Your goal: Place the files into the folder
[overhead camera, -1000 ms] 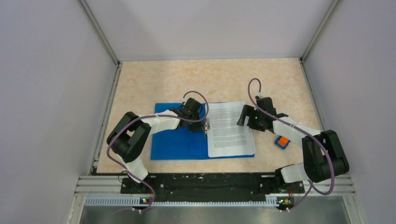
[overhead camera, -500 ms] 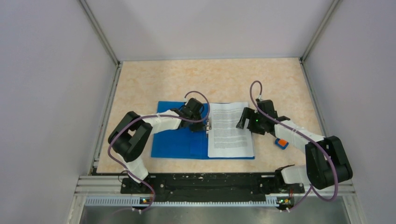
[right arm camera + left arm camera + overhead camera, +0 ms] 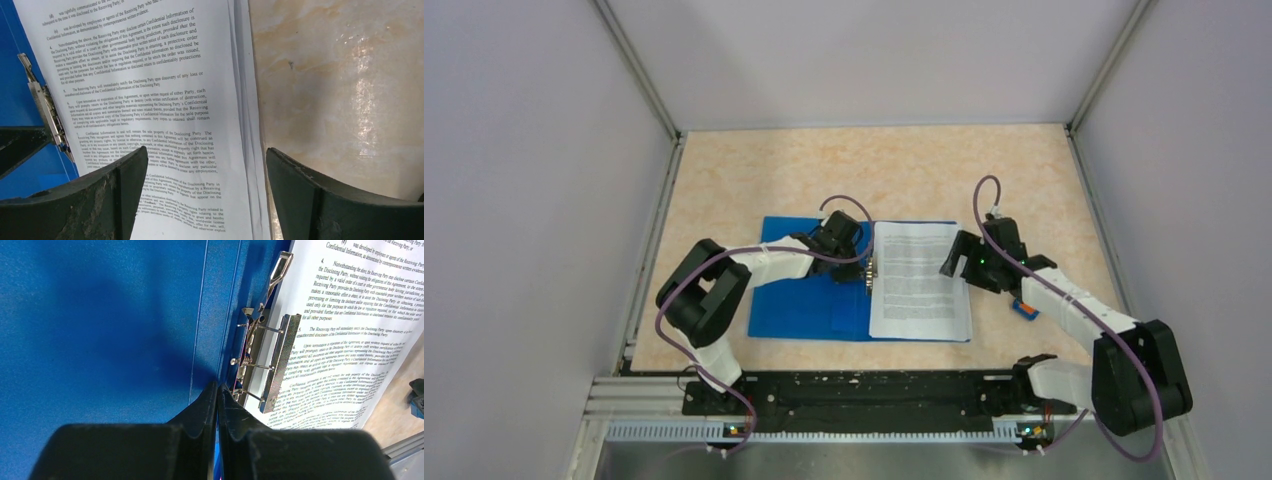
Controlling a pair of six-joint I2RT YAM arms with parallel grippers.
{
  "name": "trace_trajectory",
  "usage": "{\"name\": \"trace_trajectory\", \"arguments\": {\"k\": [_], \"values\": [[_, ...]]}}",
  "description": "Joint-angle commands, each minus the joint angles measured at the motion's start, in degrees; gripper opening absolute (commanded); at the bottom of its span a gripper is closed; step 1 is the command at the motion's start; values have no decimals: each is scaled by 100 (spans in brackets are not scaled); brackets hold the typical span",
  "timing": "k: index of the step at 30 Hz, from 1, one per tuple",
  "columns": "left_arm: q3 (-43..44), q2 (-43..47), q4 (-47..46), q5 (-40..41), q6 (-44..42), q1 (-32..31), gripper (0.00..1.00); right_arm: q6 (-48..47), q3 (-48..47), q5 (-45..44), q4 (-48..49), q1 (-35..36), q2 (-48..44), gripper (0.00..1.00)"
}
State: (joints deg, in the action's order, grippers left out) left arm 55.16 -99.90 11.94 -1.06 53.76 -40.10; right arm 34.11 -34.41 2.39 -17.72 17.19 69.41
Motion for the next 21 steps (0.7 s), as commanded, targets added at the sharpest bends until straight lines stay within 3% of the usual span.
{"name": "trace_trajectory", "arguments": {"k": [1, 10, 21], "values": [[-31, -96, 217, 309, 1, -36, 9, 220, 245, -148, -73, -43, -324, 87], [-7, -107, 185, 295, 12, -33, 9, 311, 490, -272, 216, -44, -222, 86], [-14, -138, 133, 256, 49, -33, 9, 524, 409, -2, 399, 113, -203, 77]]}}
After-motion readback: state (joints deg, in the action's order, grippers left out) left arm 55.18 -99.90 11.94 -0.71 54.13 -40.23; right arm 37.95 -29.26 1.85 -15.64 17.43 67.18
